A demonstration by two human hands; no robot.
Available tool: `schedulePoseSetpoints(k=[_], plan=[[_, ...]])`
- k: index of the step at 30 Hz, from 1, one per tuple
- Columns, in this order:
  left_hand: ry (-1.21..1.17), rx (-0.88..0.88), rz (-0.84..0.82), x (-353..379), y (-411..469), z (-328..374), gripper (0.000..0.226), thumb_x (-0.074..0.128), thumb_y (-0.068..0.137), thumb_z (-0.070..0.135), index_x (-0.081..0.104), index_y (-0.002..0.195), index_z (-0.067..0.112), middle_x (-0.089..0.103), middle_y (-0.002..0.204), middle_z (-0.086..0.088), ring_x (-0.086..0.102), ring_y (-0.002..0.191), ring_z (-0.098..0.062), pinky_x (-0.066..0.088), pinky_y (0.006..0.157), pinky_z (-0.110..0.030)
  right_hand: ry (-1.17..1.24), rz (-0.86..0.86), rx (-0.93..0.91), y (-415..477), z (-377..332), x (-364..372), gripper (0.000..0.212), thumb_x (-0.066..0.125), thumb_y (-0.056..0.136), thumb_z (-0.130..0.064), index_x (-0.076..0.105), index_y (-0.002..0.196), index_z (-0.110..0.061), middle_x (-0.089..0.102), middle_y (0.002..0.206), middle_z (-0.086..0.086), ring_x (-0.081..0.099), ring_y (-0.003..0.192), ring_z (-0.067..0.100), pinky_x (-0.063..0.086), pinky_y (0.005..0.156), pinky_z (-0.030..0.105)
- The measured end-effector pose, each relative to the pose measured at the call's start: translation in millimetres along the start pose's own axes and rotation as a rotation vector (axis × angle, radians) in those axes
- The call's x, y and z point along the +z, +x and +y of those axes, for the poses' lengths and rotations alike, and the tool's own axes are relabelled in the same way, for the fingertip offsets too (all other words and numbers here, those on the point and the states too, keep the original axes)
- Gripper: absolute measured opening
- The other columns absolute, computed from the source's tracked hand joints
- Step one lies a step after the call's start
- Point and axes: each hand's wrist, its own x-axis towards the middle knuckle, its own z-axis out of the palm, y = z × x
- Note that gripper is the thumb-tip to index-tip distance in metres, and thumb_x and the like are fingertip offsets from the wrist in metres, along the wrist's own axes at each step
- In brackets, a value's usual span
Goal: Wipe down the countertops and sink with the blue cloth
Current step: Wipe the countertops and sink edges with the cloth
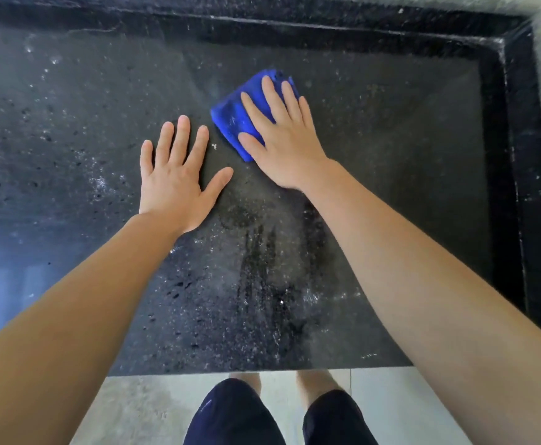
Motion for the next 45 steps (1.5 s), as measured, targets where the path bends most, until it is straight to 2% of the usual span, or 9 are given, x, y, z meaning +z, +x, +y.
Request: schedulePoseSetpoints(k=[7, 14, 21, 25, 31, 34, 36, 40, 45], plan=[[0.074, -0.033, 0.016, -9, -14, 18, 0.072, 0.017, 0.100, 0.062, 0.016, 0.157, 0.019, 0.007, 0.165, -0.011, 0.007, 0.151, -0.032, 0.010, 0.120, -0.054, -0.057, -0.041, -0.014, -157, 79, 23, 0.065, 0.020, 0.104, -0.057, 0.013, 0.160, -0.025, -0.007, 0.168, 0.007, -0.008, 0.153, 0.033, 0.002, 0.122, 0.051], [-0.101, -0.159, 0.166, 20, -128, 71, 0.061, 0.034, 0.103, 0.046, 0.032, 0.151, 0.009, 0.018, 0.163, -0.014, 0.015, 0.150, -0.033, 0.014, 0.120, -0.053, 0.007, 0.036, 0.159, -137, 45, 30, 0.070, 0.017, 0.097, -0.056, 0.017, 0.159, -0.024, -0.002, 0.167, 0.013, -0.004, 0.152, 0.041, 0.002, 0.120, 0.058], [-0.061, -0.291, 0.163, 35, -168, 73, 0.063, 0.030, 0.102, 0.045, 0.029, 0.152, 0.008, 0.013, 0.164, -0.013, 0.010, 0.152, -0.029, 0.005, 0.120, -0.057, -0.024, 0.031, -0.133, -115, -30, 43, 0.063, 0.033, 0.103, -0.046, 0.021, 0.159, -0.021, 0.001, 0.167, 0.015, -0.002, 0.152, 0.041, 0.003, 0.122, 0.059], [-0.108, -0.321, 0.152, 36, -168, 76, 0.068, 0.031, 0.100, 0.052, 0.022, 0.155, 0.012, 0.008, 0.165, -0.009, 0.005, 0.152, -0.024, 0.002, 0.120, -0.056, -0.046, 0.057, -0.264, -134, 14, 42, 0.062, 0.031, 0.102, -0.050, 0.028, 0.157, -0.021, 0.011, 0.167, 0.012, 0.008, 0.152, 0.038, 0.009, 0.122, 0.055], [-0.093, -0.318, 0.103, 32, -168, 77, 0.070, 0.026, 0.098, 0.058, 0.021, 0.155, 0.018, 0.009, 0.165, -0.006, 0.004, 0.153, -0.023, 0.002, 0.121, -0.054, -0.023, 0.155, 0.274, -169, 130, 30, 0.064, 0.030, 0.102, -0.048, 0.026, 0.157, -0.016, 0.011, 0.166, 0.017, 0.012, 0.150, 0.044, 0.017, 0.118, 0.059], [-0.082, -0.326, 0.089, 33, -167, 76, 0.068, 0.027, 0.098, 0.057, 0.024, 0.155, 0.019, 0.010, 0.165, -0.005, 0.004, 0.152, -0.023, 0.002, 0.121, -0.054, 0.099, 0.195, 0.628, -173, 115, 31, 0.068, 0.025, 0.099, -0.051, 0.020, 0.159, -0.020, 0.006, 0.167, 0.016, 0.005, 0.152, 0.042, 0.010, 0.120, 0.060], [-0.076, -0.330, 0.090, 33, -167, 76, 0.067, 0.028, 0.098, 0.056, 0.024, 0.154, 0.019, 0.010, 0.165, -0.005, 0.004, 0.152, -0.022, 0.003, 0.121, -0.054, 0.132, 0.228, 0.692, -169, 72, 37, 0.066, 0.026, 0.100, -0.050, 0.022, 0.159, -0.020, 0.008, 0.166, 0.018, 0.006, 0.152, 0.043, 0.009, 0.120, 0.061], [-0.080, -0.327, 0.094, 33, -167, 76, 0.068, 0.030, 0.097, 0.056, 0.026, 0.154, 0.018, 0.011, 0.165, -0.006, 0.005, 0.152, -0.023, 0.004, 0.121, -0.053, 0.083, 0.170, 0.253, -181, 3, 55, 0.061, 0.034, 0.101, -0.046, 0.032, 0.156, -0.018, 0.015, 0.165, 0.019, 0.010, 0.151, 0.045, 0.009, 0.120, 0.060], [-0.068, -0.326, 0.087, 31, -167, 76, 0.075, 0.033, 0.094, 0.064, 0.025, 0.154, 0.019, 0.013, 0.165, -0.006, 0.007, 0.152, -0.024, 0.004, 0.121, -0.053, -0.006, 0.110, -0.141, -202, 42, 53, 0.059, 0.035, 0.104, -0.048, 0.036, 0.154, -0.018, 0.017, 0.166, 0.014, 0.012, 0.152, 0.039, 0.013, 0.122, 0.054]])
